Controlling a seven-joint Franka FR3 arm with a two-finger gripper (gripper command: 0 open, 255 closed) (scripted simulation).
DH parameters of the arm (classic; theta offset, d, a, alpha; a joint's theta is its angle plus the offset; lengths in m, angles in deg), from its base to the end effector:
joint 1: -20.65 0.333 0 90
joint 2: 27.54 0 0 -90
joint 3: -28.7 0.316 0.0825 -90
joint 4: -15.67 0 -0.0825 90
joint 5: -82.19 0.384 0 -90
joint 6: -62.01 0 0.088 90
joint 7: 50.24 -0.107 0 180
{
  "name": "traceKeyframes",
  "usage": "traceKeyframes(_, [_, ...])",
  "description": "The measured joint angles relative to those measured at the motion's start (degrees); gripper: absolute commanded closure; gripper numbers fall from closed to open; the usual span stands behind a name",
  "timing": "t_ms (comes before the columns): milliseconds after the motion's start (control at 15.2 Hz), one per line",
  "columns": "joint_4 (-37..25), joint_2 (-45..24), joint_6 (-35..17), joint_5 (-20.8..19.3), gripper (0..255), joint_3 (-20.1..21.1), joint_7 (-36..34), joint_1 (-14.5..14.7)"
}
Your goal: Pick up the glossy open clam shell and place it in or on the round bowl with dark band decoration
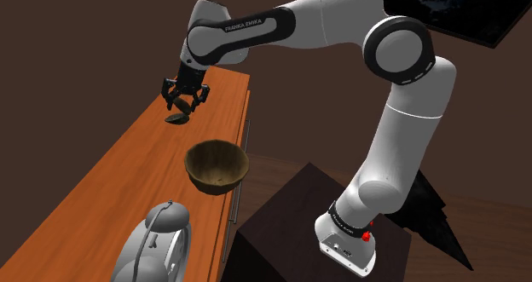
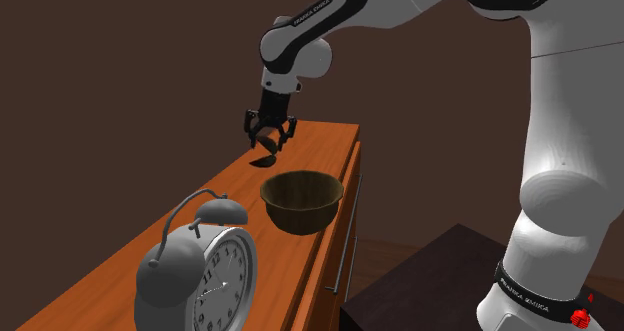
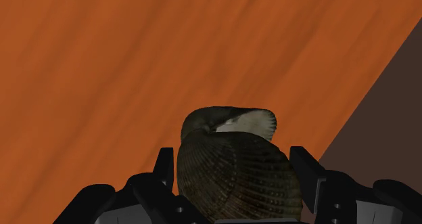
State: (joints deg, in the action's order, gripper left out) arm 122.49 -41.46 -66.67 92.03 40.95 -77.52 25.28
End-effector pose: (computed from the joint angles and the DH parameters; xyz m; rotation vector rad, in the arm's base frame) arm 0.6037 0.1805 0.4046 -2.8788 0.4194 -0.0864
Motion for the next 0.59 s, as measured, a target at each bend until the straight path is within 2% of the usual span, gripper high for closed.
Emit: traceKeyframes(594, [-4.1, 2.3, 6.3, -0.2, 255, 0.0, -1.0, -0.2])
